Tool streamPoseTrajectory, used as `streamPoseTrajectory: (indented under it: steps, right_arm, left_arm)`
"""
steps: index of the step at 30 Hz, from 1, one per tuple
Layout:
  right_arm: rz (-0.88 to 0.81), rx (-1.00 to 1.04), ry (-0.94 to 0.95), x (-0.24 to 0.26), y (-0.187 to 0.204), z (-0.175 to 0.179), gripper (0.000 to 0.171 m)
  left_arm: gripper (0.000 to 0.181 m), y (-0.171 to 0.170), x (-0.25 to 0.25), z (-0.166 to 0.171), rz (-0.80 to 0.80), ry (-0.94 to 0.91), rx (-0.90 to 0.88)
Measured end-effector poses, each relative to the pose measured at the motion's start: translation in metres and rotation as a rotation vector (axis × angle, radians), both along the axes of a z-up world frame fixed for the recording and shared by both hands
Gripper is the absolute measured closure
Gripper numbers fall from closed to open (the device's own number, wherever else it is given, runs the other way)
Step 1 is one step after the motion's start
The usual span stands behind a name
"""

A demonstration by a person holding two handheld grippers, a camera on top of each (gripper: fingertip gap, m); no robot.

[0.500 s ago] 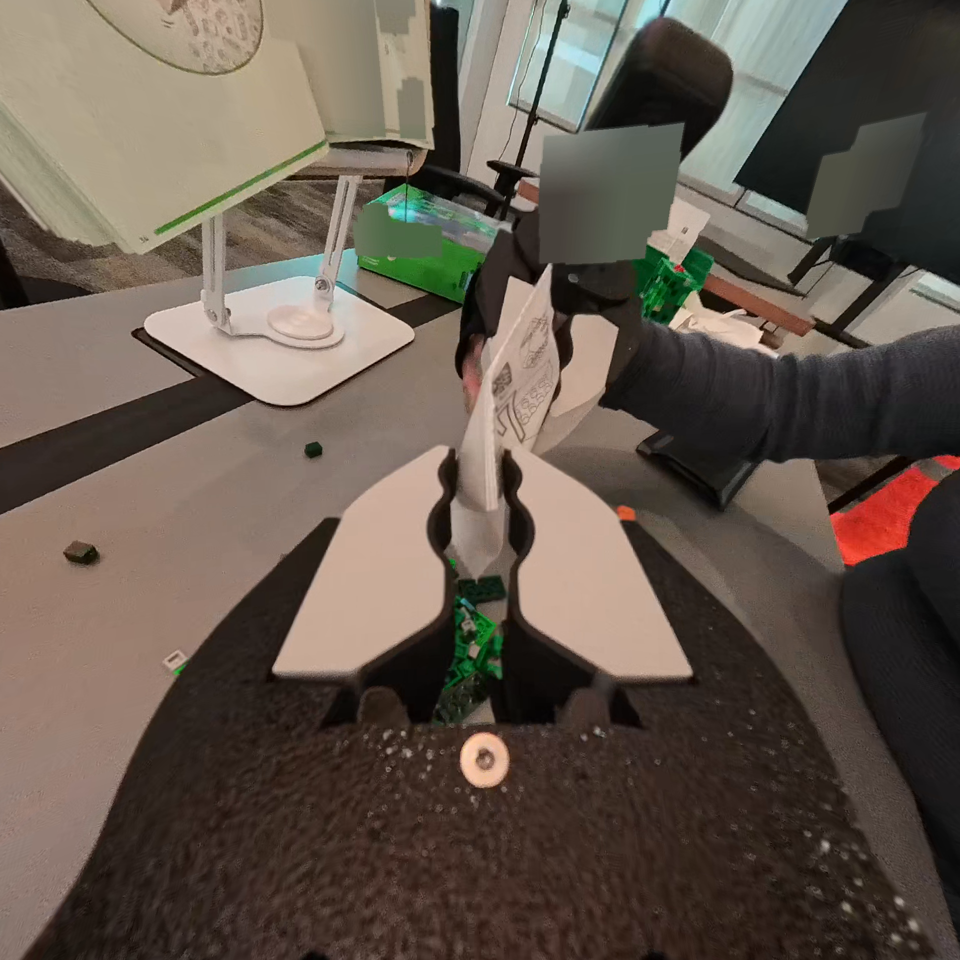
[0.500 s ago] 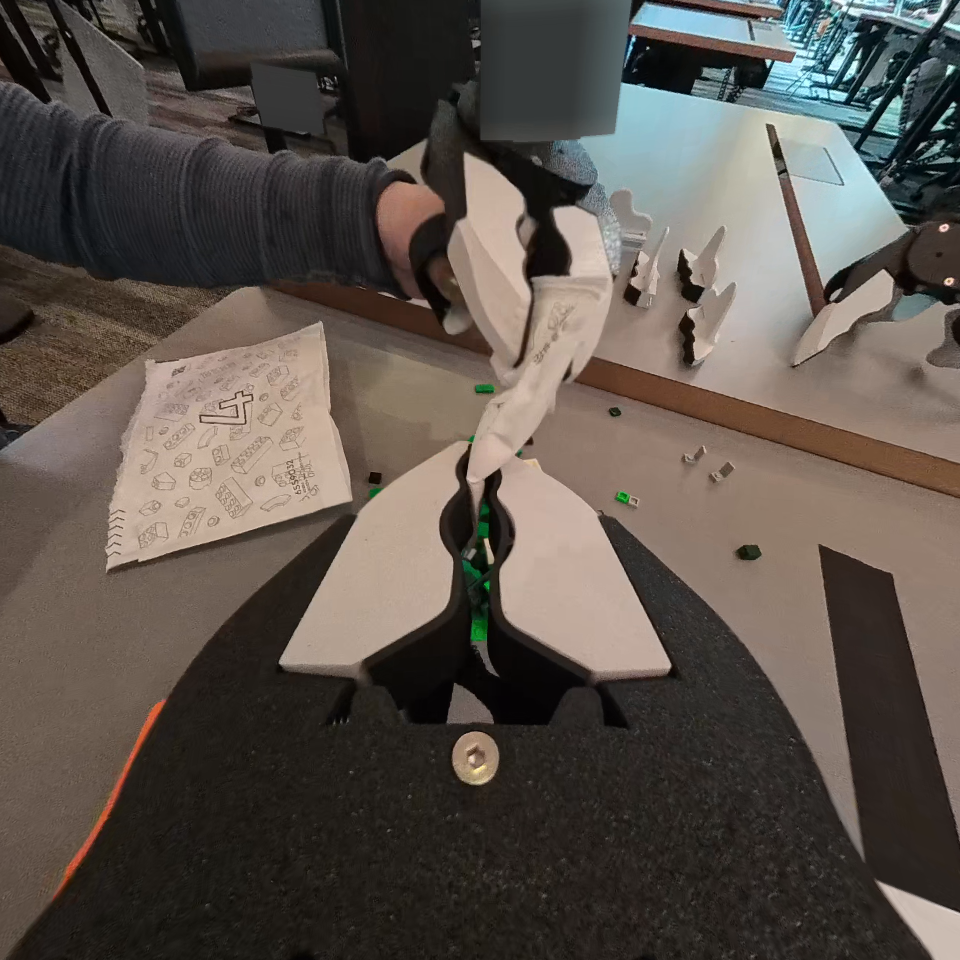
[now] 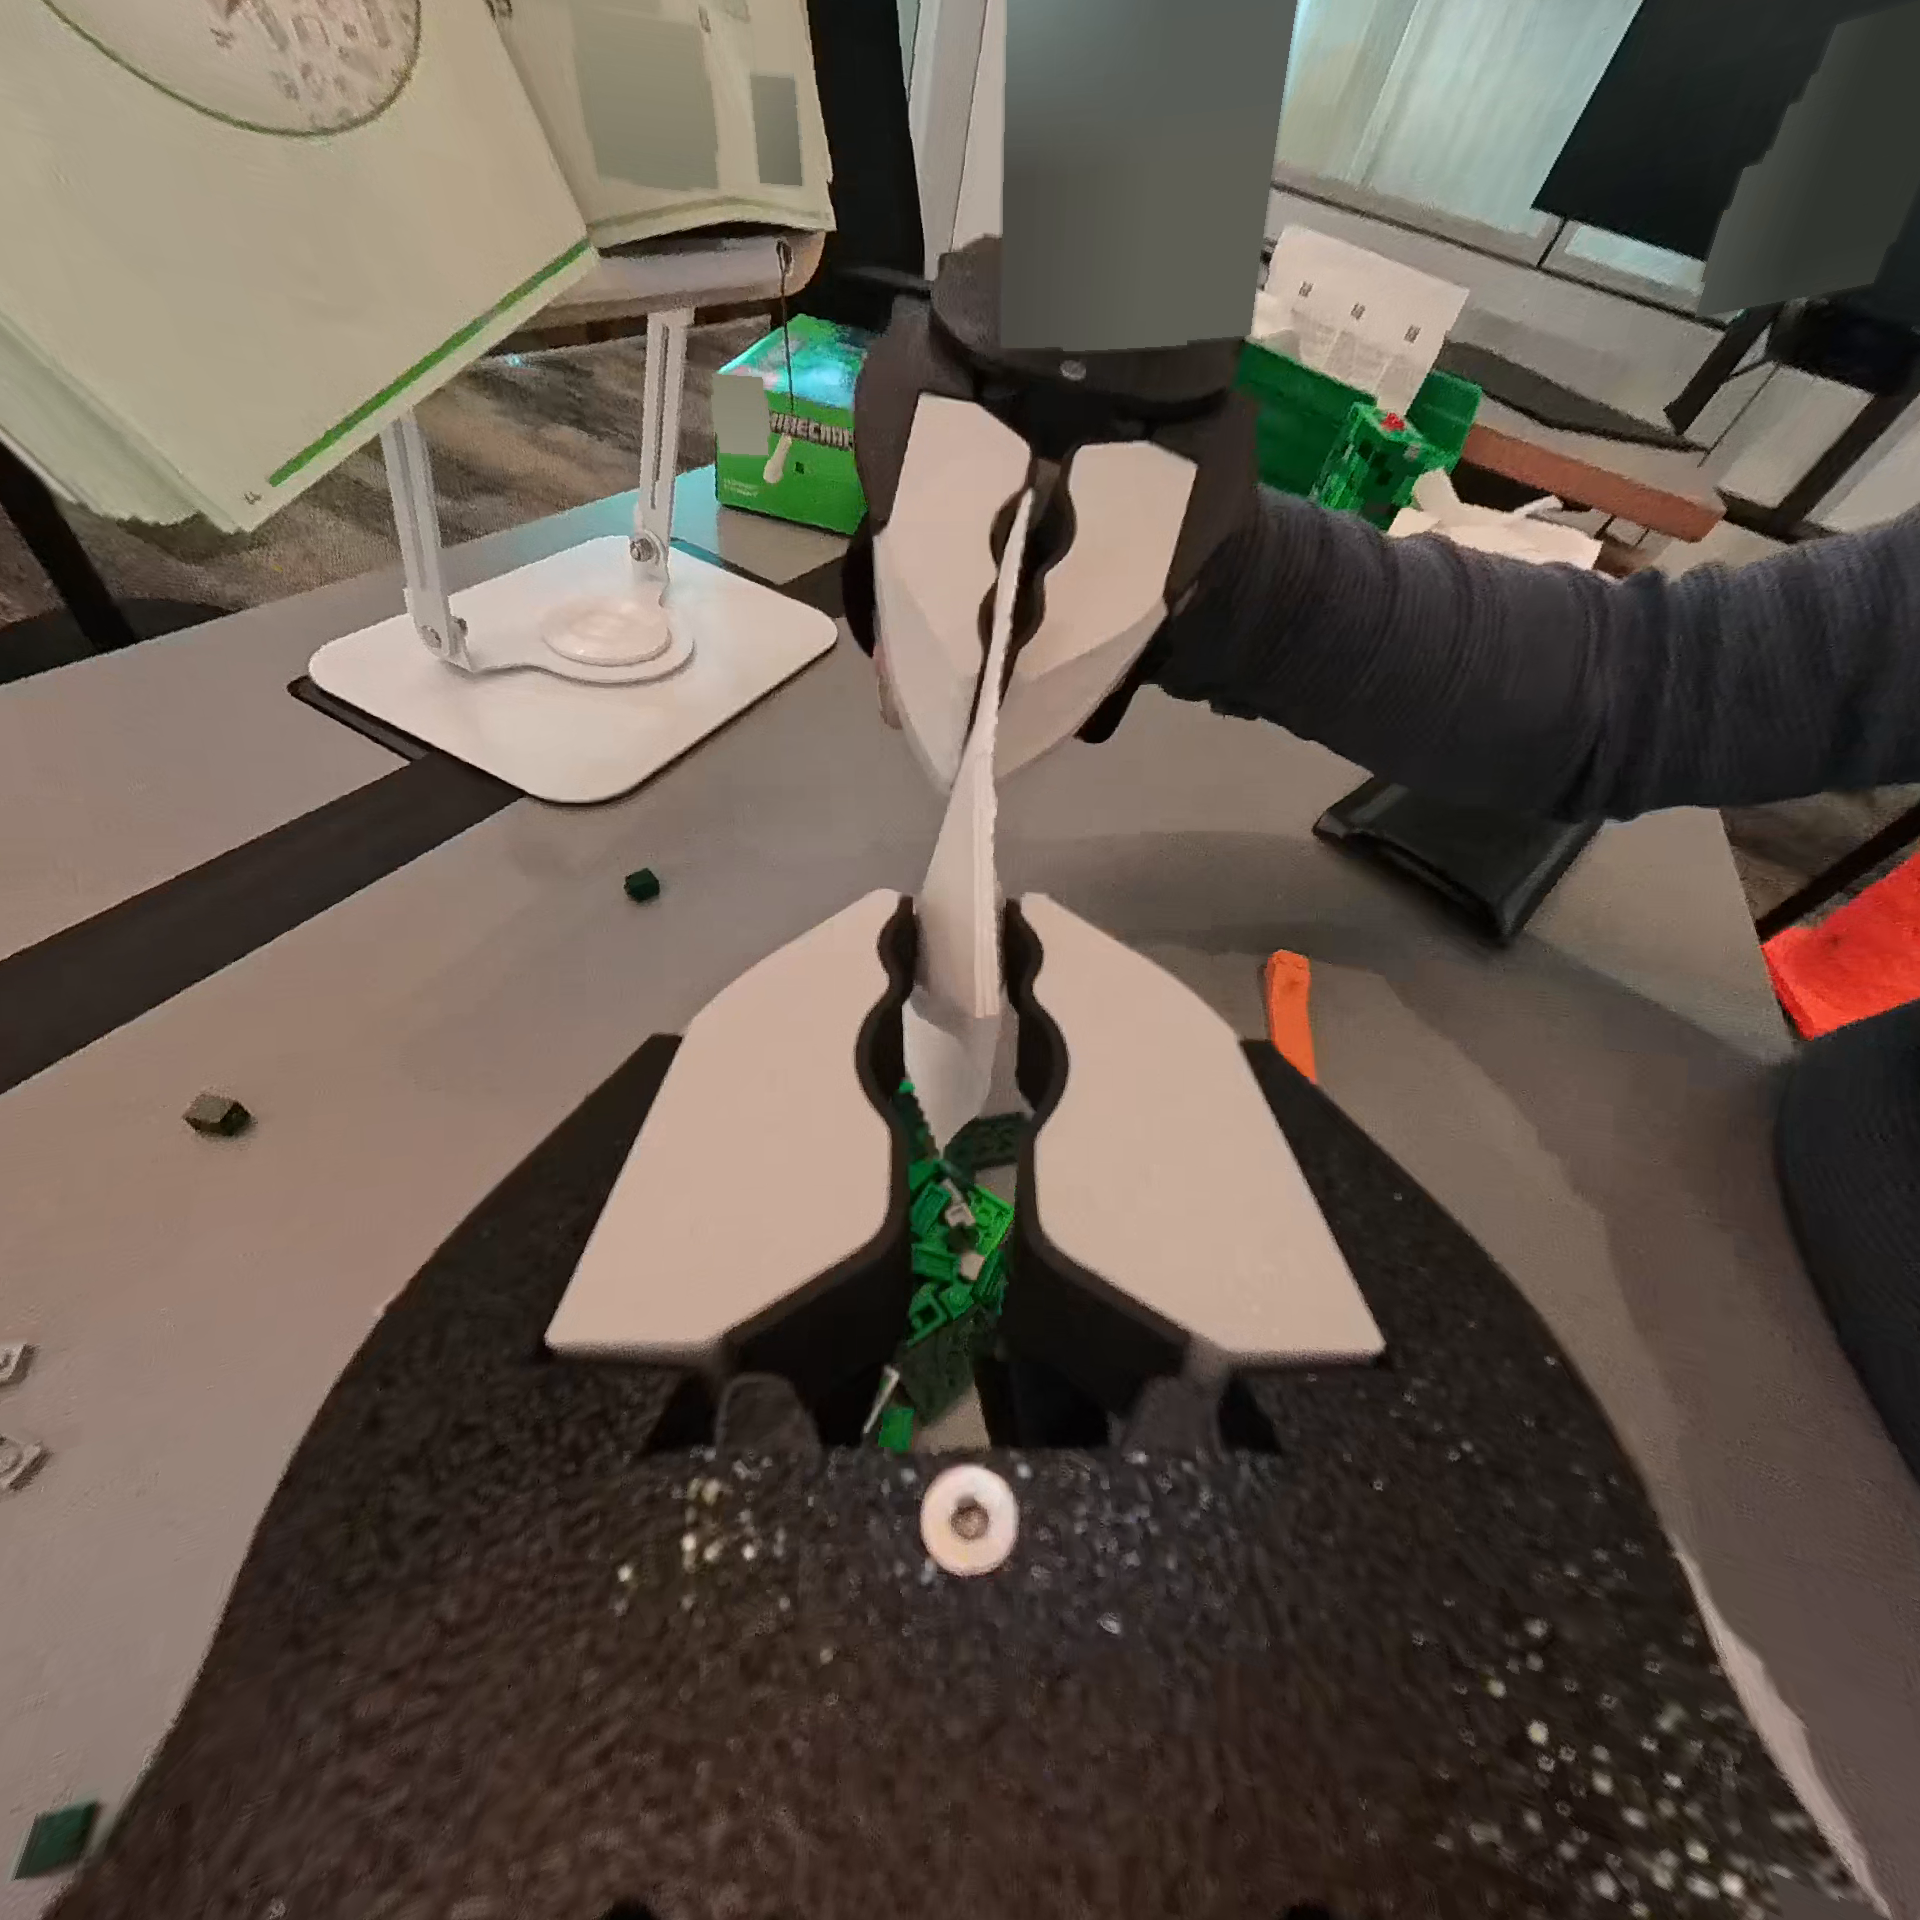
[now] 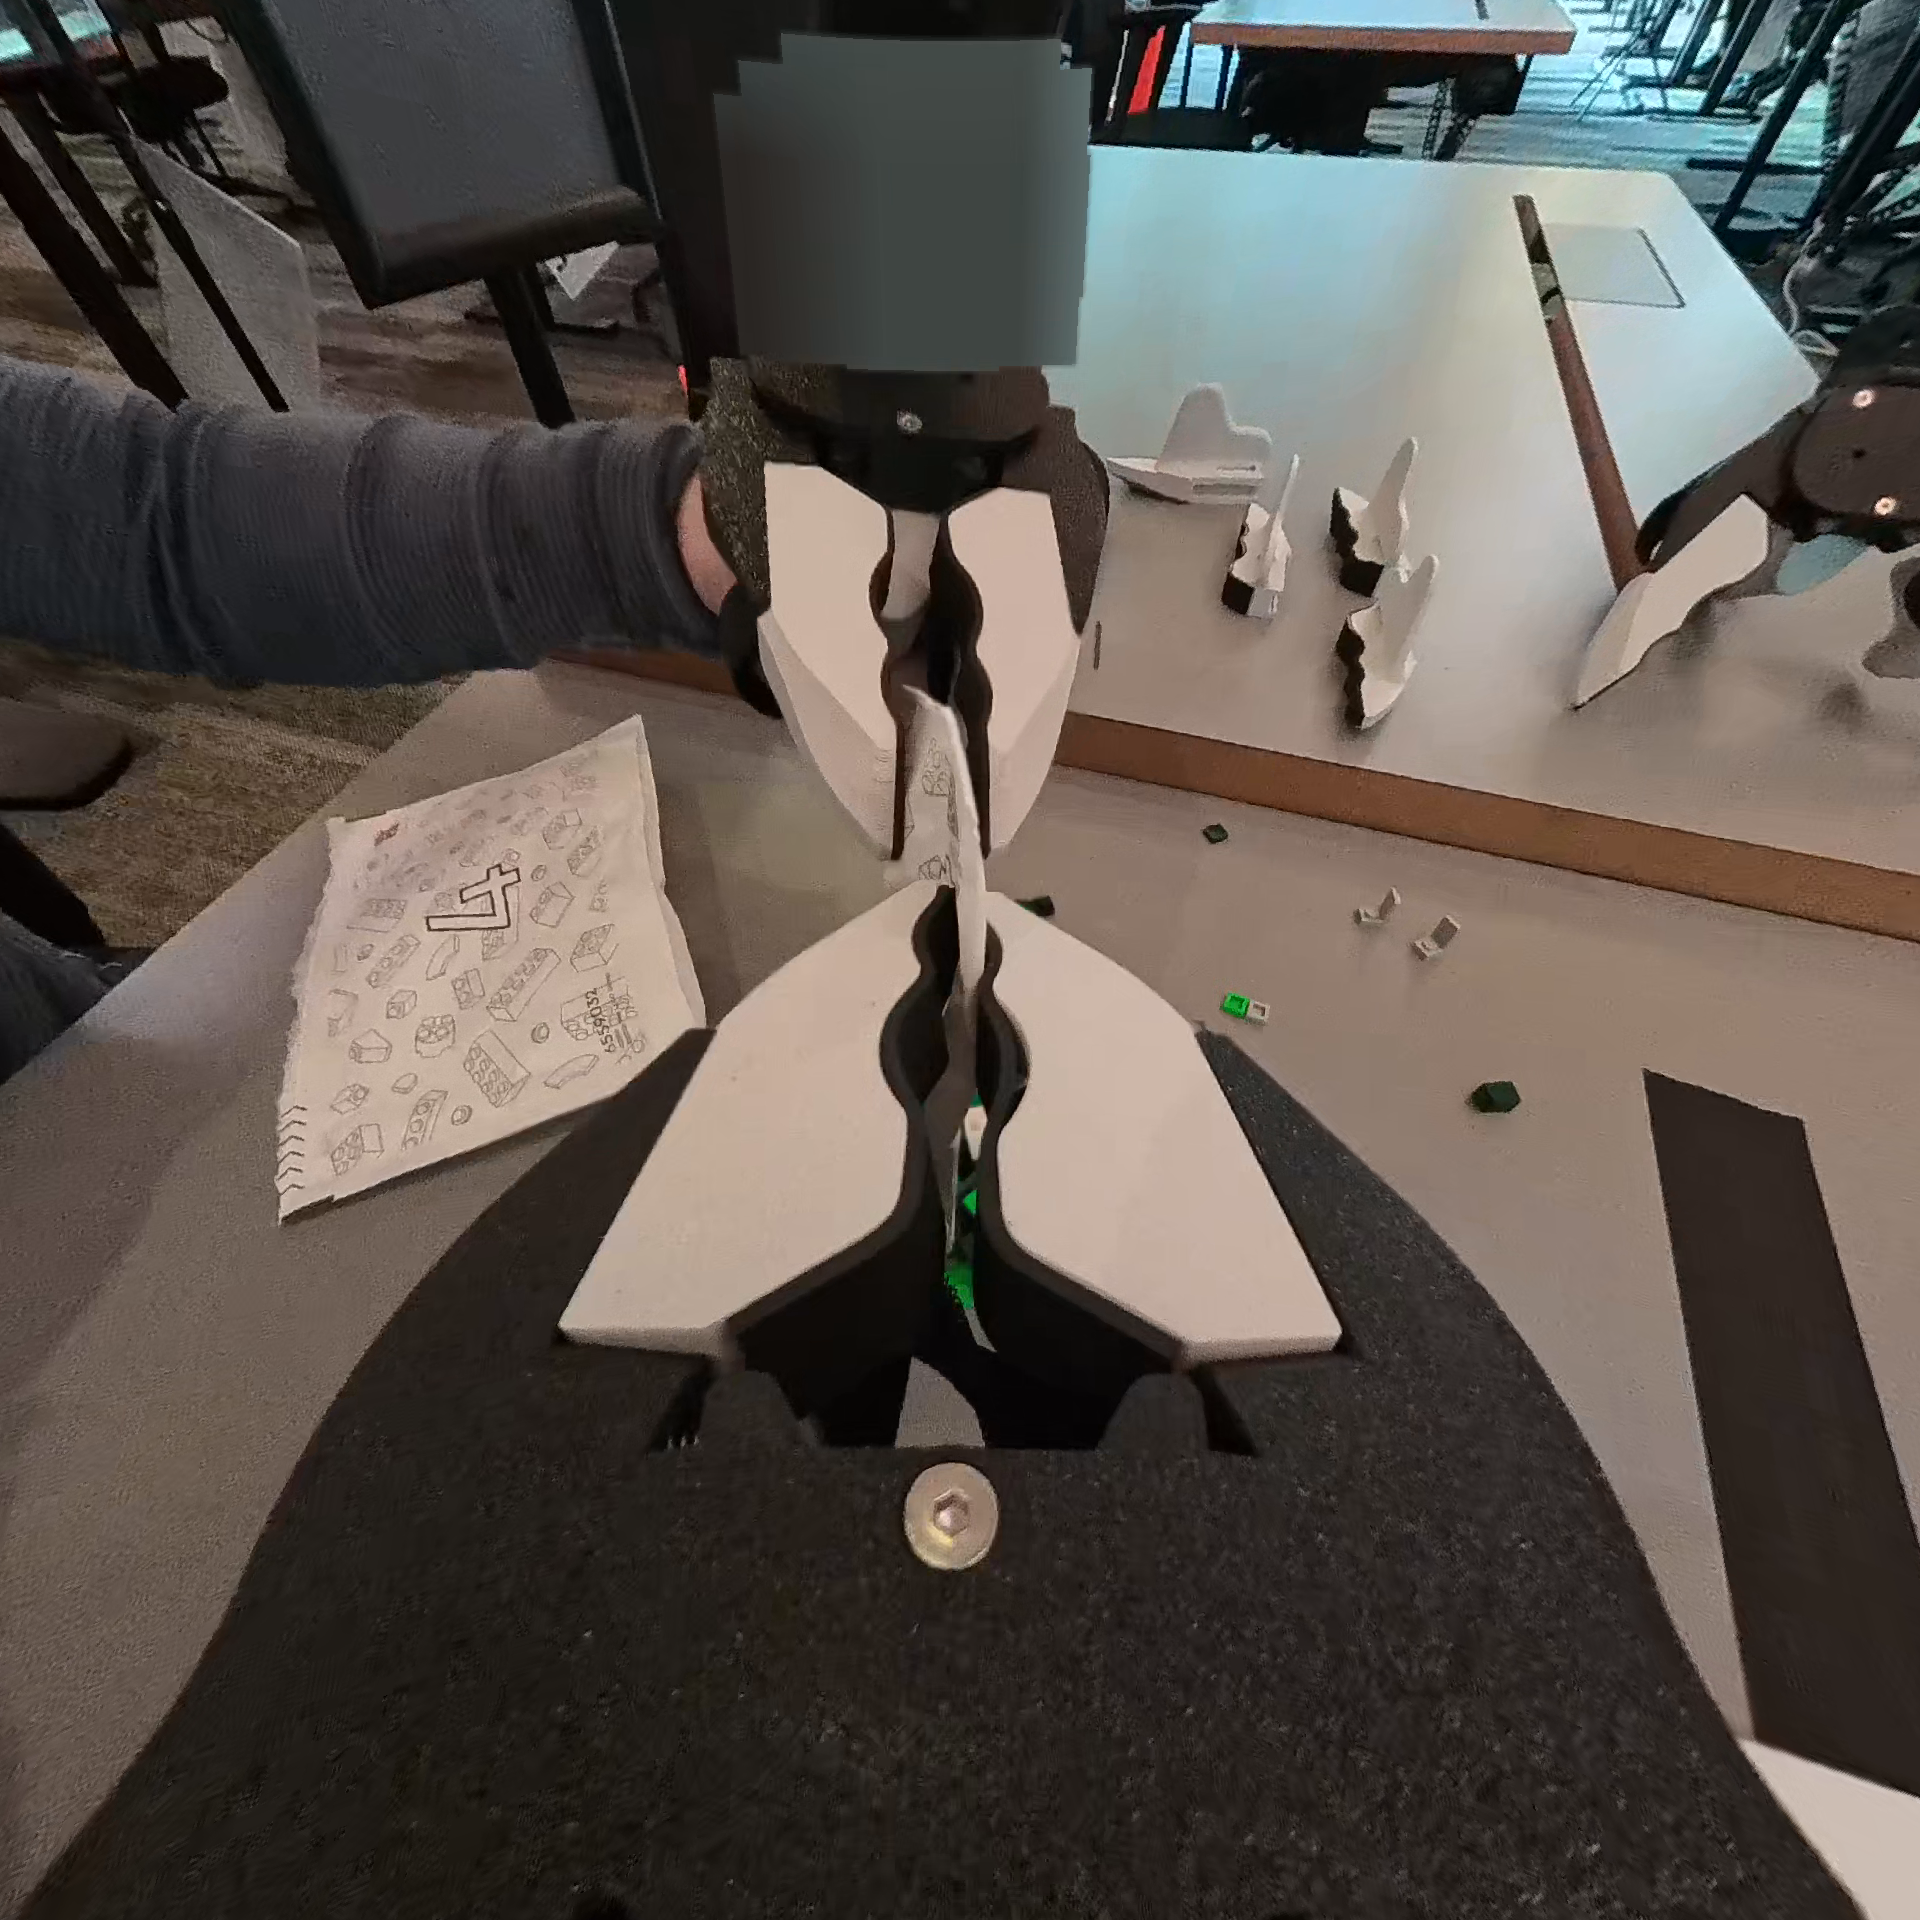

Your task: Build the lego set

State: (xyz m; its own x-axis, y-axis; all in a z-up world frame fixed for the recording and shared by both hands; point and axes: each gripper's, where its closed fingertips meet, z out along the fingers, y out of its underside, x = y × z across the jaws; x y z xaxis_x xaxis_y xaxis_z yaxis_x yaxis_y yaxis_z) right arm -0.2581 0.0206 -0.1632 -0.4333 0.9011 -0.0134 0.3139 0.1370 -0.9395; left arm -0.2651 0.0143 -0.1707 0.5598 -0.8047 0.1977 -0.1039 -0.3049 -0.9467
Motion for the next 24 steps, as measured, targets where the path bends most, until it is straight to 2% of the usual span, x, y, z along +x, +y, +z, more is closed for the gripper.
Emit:
streamPoseTrajectory:
  steps: [1, 2, 3, 4, 5, 7, 11, 14, 16, 17, 19, 20, 22, 24]
  right_arm:
    - [-0.01, -0.011, 0.013, -0.001, 0.001, 0.002, 0.171]
    - [-0.025, -0.015, 0.031, -0.002, 0.002, 0.004, 0.171]
    - [-0.042, -0.025, 0.062, -0.003, 0.003, 0.009, 0.171]
    - [-0.051, -0.054, 0.097, -0.003, 0.004, 0.015, 0.171]
    - [-0.055, -0.086, 0.131, -0.002, 0.004, 0.021, 0.171]
    - [-0.071, -0.112, 0.179, 0.0, 0.007, 0.028, 0.171]
    - [-0.089, -0.119, 0.201, -0.001, 0.008, 0.032, 0.171]
    - [-0.098, -0.084, 0.211, -0.004, 0.002, 0.034, 0.171]
    - [-0.108, -0.058, 0.208, 0.0, 0.006, 0.032, 0.171]
    - [-0.104, -0.068, 0.214, 0.002, 0.006, 0.032, 0.171]
    - [-0.112, -0.079, 0.244, -0.001, 0.001, 0.034, 0.171]
    - [-0.106, -0.066, 0.238, -0.004, -0.004, 0.031, 0.171]
    - [-0.108, -0.038, 0.211, -0.005, -0.006, 0.025, 0.171]
    - [-0.172, -0.107, 0.257, 0.0, 0.009, 0.037, 0.171]
  left_arm:
    - [0.165, 0.001, -0.001, 0.003, 0.009, -0.026, 0.007]
    - [0.156, 0.003, -0.003, 0.005, 0.028, -0.044, 0.012]
    - [0.132, 0.008, -0.007, 0.003, 0.069, -0.039, 0.009]
    - [0.129, 0.008, -0.009, 0.001, 0.082, -0.024, 0.013]
    - [0.138, 0.007, -0.009, 0.0, 0.08, -0.016, 0.027]
    - [0.181, 0.002, -0.007, 0.002, 0.055, -0.014, 0.062]
    - [0.181, 0.003, -0.008, 0.009, 0.098, 0.046, 0.141]
    - [0.181, -0.002, 0.004, 0.01, 0.057, 0.082, 0.149]
    - [0.181, 0.003, -0.012, 0.008, 0.125, 0.159, 0.165]
    - [0.181, 0.0, -0.013, 0.018, 0.114, 0.102, 0.162]
    - [0.181, 0.001, -0.006, 0.018, 0.08, 0.11, 0.149]
    - [0.181, 0.0, 0.001, 0.015, 0.055, 0.132, 0.133]
    - [0.181, 0.004, -0.009, 0.009, 0.104, 0.212, 0.124]
    - [0.181, 0.004, -0.01, 0.016, 0.093, 0.119, 0.088]
